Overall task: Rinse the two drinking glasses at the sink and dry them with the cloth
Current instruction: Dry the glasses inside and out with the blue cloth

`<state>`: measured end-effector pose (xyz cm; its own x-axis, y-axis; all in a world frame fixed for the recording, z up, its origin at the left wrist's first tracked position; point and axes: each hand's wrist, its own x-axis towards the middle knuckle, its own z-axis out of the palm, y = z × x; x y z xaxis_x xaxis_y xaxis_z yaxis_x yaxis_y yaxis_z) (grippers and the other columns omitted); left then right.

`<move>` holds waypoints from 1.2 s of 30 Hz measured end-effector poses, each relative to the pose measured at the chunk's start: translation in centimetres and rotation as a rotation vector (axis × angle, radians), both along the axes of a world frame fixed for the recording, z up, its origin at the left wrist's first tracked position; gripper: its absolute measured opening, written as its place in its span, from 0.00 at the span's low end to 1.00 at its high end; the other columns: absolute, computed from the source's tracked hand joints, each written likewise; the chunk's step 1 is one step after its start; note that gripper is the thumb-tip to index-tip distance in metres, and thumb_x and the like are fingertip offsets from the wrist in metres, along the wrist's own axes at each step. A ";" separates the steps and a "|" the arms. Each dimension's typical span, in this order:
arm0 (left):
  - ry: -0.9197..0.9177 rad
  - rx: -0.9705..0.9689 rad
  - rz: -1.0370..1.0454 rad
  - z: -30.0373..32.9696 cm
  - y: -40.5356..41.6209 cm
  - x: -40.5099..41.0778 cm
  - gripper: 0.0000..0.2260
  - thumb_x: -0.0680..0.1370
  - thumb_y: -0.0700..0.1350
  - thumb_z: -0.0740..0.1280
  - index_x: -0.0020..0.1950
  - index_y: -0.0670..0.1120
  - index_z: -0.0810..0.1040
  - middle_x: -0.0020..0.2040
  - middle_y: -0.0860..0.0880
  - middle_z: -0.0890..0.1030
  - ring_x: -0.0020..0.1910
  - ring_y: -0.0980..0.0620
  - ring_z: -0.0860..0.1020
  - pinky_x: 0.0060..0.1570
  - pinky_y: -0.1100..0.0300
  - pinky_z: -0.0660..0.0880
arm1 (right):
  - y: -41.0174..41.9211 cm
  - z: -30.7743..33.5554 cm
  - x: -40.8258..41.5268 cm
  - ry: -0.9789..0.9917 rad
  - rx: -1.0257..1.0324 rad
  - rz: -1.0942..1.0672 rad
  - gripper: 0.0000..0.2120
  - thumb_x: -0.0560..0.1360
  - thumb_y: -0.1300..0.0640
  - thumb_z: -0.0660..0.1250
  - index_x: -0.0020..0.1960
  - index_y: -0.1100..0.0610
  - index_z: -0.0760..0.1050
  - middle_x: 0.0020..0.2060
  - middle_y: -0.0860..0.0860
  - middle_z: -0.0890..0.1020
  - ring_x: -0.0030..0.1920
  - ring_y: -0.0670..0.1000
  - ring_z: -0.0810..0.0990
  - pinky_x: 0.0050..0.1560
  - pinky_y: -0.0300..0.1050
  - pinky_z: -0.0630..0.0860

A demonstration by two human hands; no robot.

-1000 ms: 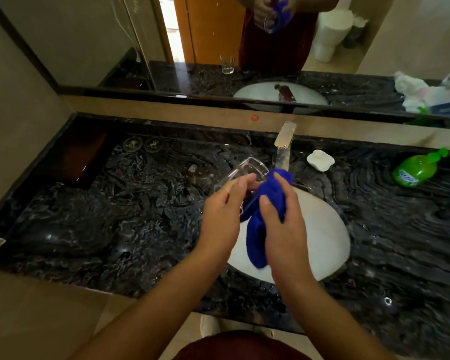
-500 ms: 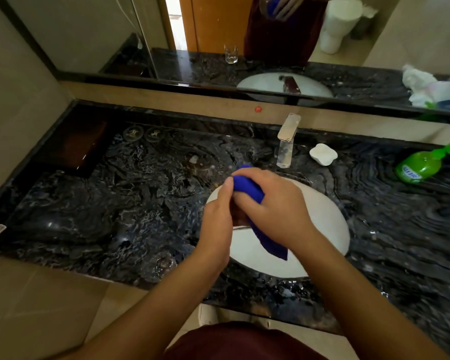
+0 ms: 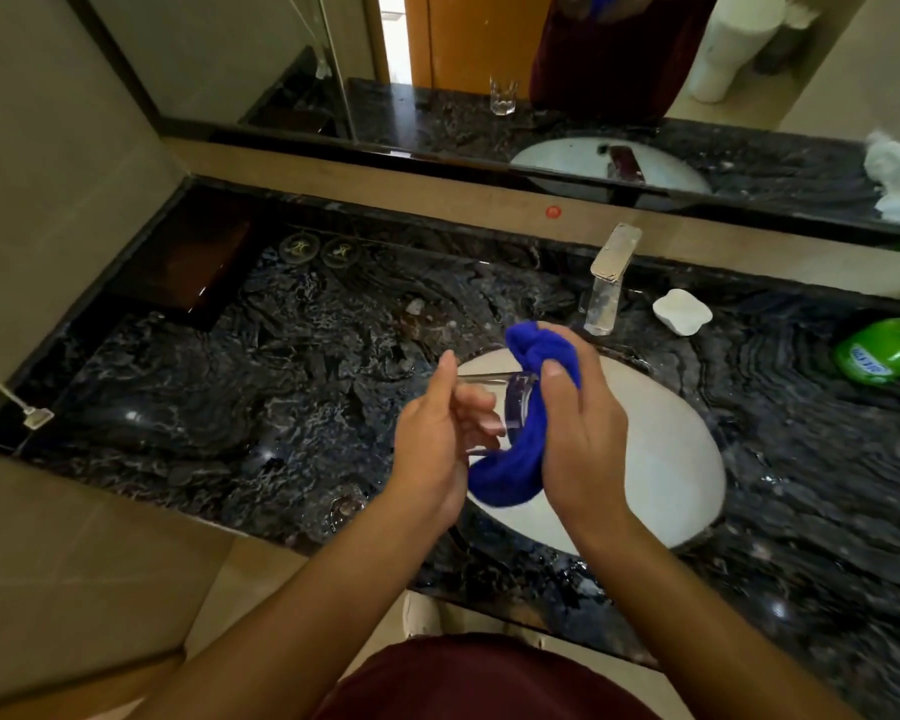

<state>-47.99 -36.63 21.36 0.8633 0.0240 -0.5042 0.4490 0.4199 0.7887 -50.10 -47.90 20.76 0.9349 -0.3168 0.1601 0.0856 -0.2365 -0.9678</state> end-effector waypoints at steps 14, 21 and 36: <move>-0.190 0.239 -0.219 0.3 -1.0 0.8 0.25 0.84 0.48 0.62 0.28 0.41 0.76 0.23 0.47 0.76 0.22 0.49 0.73 0.30 0.59 0.73 | -2.4 1.1 0.4 0.078 0.045 0.119 0.12 0.76 0.52 0.63 0.57 0.51 0.81 0.50 0.48 0.85 0.51 0.51 0.83 0.56 0.55 0.79; -0.277 -0.011 -0.397 1.1 -1.1 1.3 0.28 0.83 0.44 0.60 0.21 0.43 0.71 0.17 0.47 0.68 0.16 0.53 0.68 0.22 0.64 0.68 | -4.3 0.4 0.5 0.574 0.856 0.298 0.16 0.80 0.49 0.63 0.59 0.61 0.77 0.44 0.57 0.85 0.45 0.56 0.82 0.50 0.52 0.79; -0.946 0.684 -0.492 0.4 -0.5 2.2 0.21 0.83 0.45 0.65 0.31 0.42 0.82 0.31 0.52 0.82 0.34 0.52 0.81 0.45 0.55 0.76 | -6.0 -0.5 -1.8 0.613 0.859 0.512 0.42 0.63 0.41 0.82 0.67 0.65 0.75 0.54 0.67 0.82 0.48 0.66 0.83 0.42 0.56 0.82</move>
<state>-45.81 -37.14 21.72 0.8701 -0.3899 0.3015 -0.4149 -0.2493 0.8750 -51.86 -53.95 20.29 0.8311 0.3342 -0.4446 -0.5548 0.4416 -0.7051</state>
